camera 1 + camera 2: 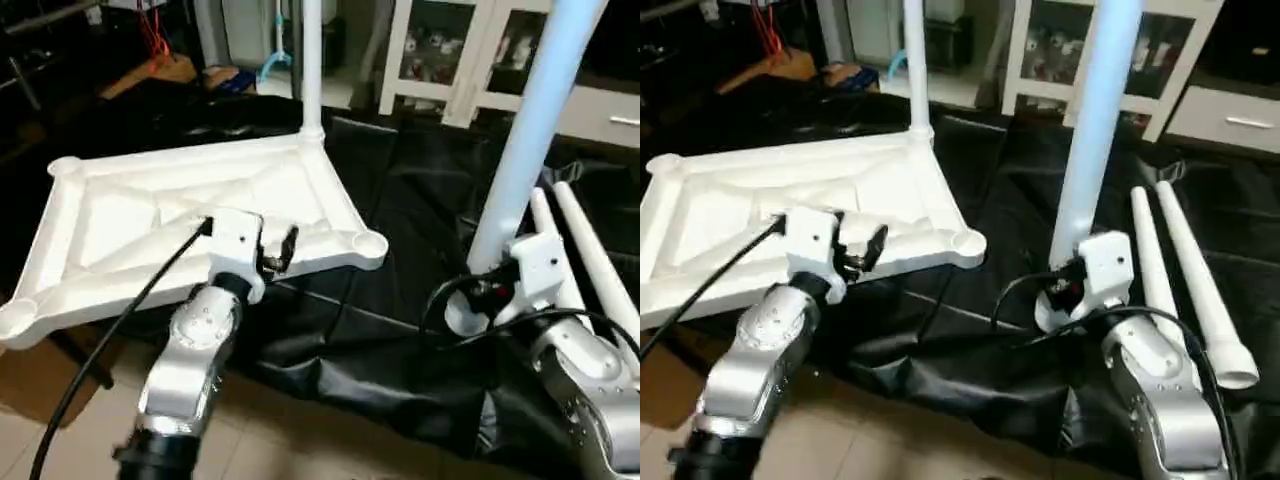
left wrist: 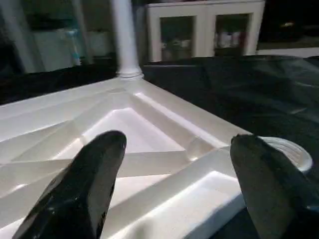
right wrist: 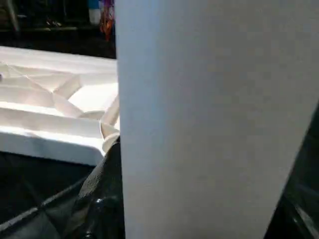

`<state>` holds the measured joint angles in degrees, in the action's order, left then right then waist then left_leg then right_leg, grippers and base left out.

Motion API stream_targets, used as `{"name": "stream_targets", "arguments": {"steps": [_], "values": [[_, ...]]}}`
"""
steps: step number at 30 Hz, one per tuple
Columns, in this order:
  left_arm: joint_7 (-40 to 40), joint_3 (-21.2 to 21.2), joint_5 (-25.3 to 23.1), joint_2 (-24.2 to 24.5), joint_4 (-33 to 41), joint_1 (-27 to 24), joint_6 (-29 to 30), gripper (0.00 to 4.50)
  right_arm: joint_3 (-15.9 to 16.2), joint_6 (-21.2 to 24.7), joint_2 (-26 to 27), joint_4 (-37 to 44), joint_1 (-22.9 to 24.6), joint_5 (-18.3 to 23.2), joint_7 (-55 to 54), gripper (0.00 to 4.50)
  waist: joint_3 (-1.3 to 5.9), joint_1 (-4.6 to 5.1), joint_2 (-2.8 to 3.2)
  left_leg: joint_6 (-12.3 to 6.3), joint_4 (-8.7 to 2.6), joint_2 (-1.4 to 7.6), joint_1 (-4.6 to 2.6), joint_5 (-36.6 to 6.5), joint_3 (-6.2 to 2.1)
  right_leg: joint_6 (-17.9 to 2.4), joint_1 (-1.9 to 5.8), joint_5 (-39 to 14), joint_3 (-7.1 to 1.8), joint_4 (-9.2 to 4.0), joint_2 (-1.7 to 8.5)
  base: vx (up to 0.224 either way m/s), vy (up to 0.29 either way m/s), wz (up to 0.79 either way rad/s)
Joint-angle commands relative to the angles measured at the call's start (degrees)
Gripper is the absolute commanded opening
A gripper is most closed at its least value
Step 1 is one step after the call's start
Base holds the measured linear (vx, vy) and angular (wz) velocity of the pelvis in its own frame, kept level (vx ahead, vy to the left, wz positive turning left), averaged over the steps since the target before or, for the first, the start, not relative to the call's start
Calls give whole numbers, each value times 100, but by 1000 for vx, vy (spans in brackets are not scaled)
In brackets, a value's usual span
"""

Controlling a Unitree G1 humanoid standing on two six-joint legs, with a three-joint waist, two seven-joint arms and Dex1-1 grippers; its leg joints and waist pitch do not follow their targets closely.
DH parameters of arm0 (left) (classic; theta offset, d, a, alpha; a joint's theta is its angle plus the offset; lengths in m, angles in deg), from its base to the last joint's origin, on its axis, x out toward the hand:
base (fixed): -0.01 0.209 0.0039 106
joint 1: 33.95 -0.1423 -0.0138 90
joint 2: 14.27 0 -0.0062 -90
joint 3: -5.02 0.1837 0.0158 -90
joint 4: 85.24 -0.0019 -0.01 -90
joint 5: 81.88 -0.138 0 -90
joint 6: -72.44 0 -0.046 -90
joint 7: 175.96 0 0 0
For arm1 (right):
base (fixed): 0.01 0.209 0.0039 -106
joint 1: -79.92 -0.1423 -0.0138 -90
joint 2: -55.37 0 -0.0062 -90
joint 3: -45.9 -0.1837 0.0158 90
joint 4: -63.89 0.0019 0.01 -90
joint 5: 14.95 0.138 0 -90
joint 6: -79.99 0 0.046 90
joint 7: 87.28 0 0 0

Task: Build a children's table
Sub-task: Insert table leg to table base

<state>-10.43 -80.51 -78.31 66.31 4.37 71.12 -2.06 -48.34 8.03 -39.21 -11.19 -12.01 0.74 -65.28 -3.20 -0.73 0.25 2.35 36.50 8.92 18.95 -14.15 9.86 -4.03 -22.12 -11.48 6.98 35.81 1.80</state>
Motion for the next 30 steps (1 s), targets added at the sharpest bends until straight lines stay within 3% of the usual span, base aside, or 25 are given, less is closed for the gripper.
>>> {"name": "stream_targets", "arguments": {"steps": [1,2,3,4,5,6,7,8,10,13,14,15,16,17,18,19,21,24,25,27,28,30], "values": [[-616,15,344,196,-229,336,238,379,-196,102,-108,123,-157,182,158,179,249,-118,-137,-405,-95,70,55,-817,-135,822,187,-4301,-725,-965,1042,0,0,0],[-790,-62,514,238,-306,487,314,379,-243,181,-174,152,-201,252,230,179,263,-162,-6,-482,-259,115,176,-353,-195,933,225,-4364,-615,-953,878,0,0,0],[-790,-62,514,238,-306,487,314,379,-243,181,-174,152,-201,252,230,179,328,-161,15,-477,-412,265,126,-264,-252,757,202,-3376,-497,-878,667,0,0,0],[-751,-196,646,146,-296,552,303,379,-246,270,-218,203,-207,270,248,179,382,-114,118,-516,-459,499,53,-123,-352,326,192,-1993,-452,-738,613,23,51,5],[-657,-287,725,49,-253,554,330,379,-235,313,-237,242,-196,255,239,179,410,-95,142,-553,-456,585,30,-3,-390,73,192,-1369,-465,-656,633,23,51,5],[-330,-360,687,-143,-189,495,324,379,-190,333,-213,318,-119,211,180,179,401,-63,152,-665,-461,629,61,59,-384,-353,207,-737,-481,-588,691,40,64,5],[-141,-373,648,-254,-170,456,369,379,-163,333,-161,362,-71,209,139,179,395,-40,109,-738,-435,558,146,-26,-323,-631,282,-608,-499,-585,756,34,53,3],[-120,-370,636,-264,-174,453,362,379,-161,335,-155,369,-65,209,133,179,404,-51,113,-756,-425,529,150,-82,-286,-698,301,-656,-509,-593,770,34,53,3],[38,-270,465,-376,-389,504,223,379,-110,404,-50,474,27,217,5,179,401,-72,58,-919,-422,480,171,-33,-238,-640,303,-956,-501,-646,753,0,0,0],[-182,-131,393,-238,-557,612,103,379,-125,430,-58,476,24,234,6,179,408,-81,81,-978,-428,507,144,57,-262,-456,270,-1093,-483,-651,732,0,0,0],[-454,-28,376,-107,-640,679,-12,379,-138,408,-76,468,12,256,56,179,406,-82,77,-994,-427,501,143,51,-261,-427,267,-1106,-486,-659,740,0,0,0],[-1505,136,588,256,-1059,1032,-59,379,-241,402,-206,416,-38,412,292,179,392,-91,81,-1014,-432,471,151,28,-250,-354,269,-1207,-495,-688,757,0,0,0],[-1812,172,652,354,-1204,1154,-53,379,-281,411,-251,400,-61,476,372,179,402,-114,90,-967,-436,451,101,-37,-239,-255,246,-1363,-500,-684,735,0,0,0],[-1949,181,658,410,-1338,1242,-51,396,-298,408,-289,396,-66,491,421,179,391,-109,92,-942,-440,455,98,-43,-232,-252,240,-1374,-500,-696,739,0,0,0],[-2344,255,533,618,-1928,1619,-91,396,-354,428,-461,385,-85,509,603,179,371,-107,131,-897,-451,465,118,-98,-251,-253,256,-1399,-487,-709,750,0,0,0],[-2417,259,543,634,-1978,1657,-88,396,-362,435,-480,388,-87,518,626,179,397,-111,106,-845,-442,471,68,-137,-243,-231,251,-1356,-489,-691,744,0,0,0],[-3110,304,669,771,-2453,2010,-10,424,-447,521,-662,471,-33,686,876,179,402,-98,180,-830,-451,504,97,-66,-266,-331,288,-1117,-490,-653,780,0,0,0],[-3778,617,463,941,-3129,2415,-235,436,-508,596,-991,593,168,878,1322,179,441,-84,174,-957,-423,513,95,84,-270,-517,311,-577,-499,-586,798,0,0,0],[-3871,682,384,937,-3338,2526,-327,436,-528,604,-1088,616,237,903,1442,179,433,-82,205,-1057,-404,499,122,144,-261,-575,311,-452,-494,-601,808,0,0,0],[-4099,801,252,882,-4008,2866,-581,447,-600,657,-1325,705,405,1041,1715,179,445,-93,194,-1150,-388,473,136,118,-249,-618,340,-475,-491,-599,823,0,0,0],[-4122,813,218,850,-4194,2960,-630,447,-628,656,-1371,706,417,1070,1762,179,453,-116,321,-1158,-377,470,137,120,-259,-623,347,-534,-486,-597,836,0,0,0],[-3942,984,-116,776,-4681,3166,-948,447,-714,658,-1444,694,436,1089,1789,179,449,-68,246,-1178,-385,483,148,50,-272,-540,351,-643,-453,-636,796,0,0,0]]}}
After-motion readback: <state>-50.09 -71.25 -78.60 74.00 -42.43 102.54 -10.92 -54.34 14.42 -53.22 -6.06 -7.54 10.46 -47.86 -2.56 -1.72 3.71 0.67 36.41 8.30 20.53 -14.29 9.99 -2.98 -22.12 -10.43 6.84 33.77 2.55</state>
